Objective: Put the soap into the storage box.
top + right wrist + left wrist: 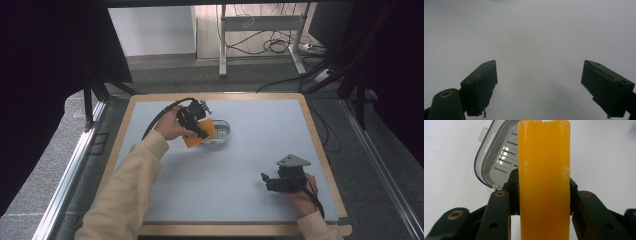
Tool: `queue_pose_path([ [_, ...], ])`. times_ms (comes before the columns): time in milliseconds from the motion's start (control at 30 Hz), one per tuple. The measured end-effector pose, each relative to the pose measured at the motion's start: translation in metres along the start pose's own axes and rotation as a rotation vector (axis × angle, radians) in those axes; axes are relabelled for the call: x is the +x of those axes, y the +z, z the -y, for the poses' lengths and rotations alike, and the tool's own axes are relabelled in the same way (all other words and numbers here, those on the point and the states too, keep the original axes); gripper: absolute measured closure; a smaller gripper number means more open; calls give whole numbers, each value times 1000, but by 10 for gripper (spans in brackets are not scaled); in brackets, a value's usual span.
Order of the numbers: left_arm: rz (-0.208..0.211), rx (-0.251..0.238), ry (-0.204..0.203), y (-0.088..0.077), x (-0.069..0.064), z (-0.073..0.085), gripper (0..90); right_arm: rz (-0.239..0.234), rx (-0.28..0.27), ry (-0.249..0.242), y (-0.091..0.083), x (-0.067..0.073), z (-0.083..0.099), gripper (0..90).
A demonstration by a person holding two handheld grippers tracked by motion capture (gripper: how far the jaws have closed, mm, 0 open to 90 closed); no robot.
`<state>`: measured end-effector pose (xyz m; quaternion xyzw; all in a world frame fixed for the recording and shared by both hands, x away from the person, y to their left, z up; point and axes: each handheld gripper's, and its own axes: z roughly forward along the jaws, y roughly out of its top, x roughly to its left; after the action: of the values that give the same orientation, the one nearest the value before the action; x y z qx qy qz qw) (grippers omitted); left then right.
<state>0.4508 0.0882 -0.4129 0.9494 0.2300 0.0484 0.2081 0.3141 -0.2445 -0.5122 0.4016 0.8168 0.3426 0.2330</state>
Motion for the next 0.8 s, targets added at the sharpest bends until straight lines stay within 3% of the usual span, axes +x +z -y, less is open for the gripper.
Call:
queue_pose_path([
  [267,-14,4,24,-1,0,-11,620,-1,-2,2,0,-1,0,139],
  [800,8,11,80,6,10,-36,620,-8,0,6,0,-1,1,139],
])
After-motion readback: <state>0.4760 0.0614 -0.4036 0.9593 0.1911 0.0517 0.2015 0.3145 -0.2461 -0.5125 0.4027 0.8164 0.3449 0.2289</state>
